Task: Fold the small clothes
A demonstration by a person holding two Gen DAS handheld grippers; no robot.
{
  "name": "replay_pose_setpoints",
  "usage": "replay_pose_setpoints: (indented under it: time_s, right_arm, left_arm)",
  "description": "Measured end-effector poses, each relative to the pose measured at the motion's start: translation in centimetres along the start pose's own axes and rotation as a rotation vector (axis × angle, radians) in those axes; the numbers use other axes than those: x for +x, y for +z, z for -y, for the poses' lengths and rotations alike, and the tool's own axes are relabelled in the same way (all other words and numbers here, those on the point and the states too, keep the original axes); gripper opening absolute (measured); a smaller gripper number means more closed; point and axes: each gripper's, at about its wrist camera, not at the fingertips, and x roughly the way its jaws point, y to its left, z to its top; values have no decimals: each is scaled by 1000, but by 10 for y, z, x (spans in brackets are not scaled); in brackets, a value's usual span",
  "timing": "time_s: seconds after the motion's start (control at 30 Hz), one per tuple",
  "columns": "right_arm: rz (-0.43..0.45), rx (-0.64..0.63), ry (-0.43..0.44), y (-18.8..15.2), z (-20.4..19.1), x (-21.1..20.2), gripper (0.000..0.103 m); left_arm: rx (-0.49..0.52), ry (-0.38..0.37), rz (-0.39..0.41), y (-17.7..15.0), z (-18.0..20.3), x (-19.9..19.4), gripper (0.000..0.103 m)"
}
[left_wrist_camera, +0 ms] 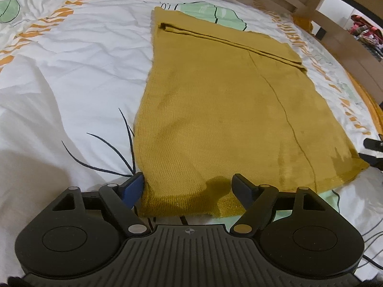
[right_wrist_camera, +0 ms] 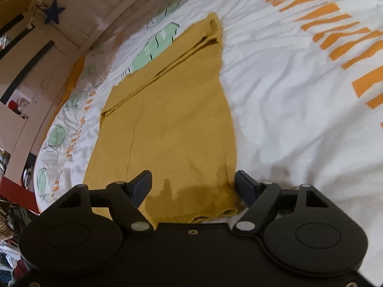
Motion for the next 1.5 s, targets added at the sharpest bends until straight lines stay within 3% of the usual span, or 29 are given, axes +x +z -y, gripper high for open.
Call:
replay_pose_setpoints:
  time_s: [0.17,0.43,0.77,0.93,1.1,1.2,1.3,1.4,1.5]
  right_arm:
    - [-16,56,-19,13,19,9,79]
    - [-122,45,90,17,26,24,81]
    - [-124,53,223,14,30,24,81]
    - [-105,29,208,11,24,22,74]
    - [-105,14,208,12,23,24,74]
    - [-102,10,206,11,23,23,74]
    - [-105,4,204,10,22,23,74]
    - [-112,-19,186,10,17,22,67]
    - [-128,-50,170,7,11,21,51]
  left_arm:
    - [4,3,-2,0,0,0,77]
    - [-6,-4,6,0,0,1,76]
    - [-15,-15,10,0,-3,-1,74]
    - [-80,-39,53,-2,-10,-8,56]
    - [-144,-79,48,6,-16,-2,56]
    - [-111,-124,46,6,-9,0,56]
    - [-49,-98,43,4,0,0,56]
    - [-68,-75,28,4,-1,4,52]
    - [-112,-76,36,4,-7,3,46]
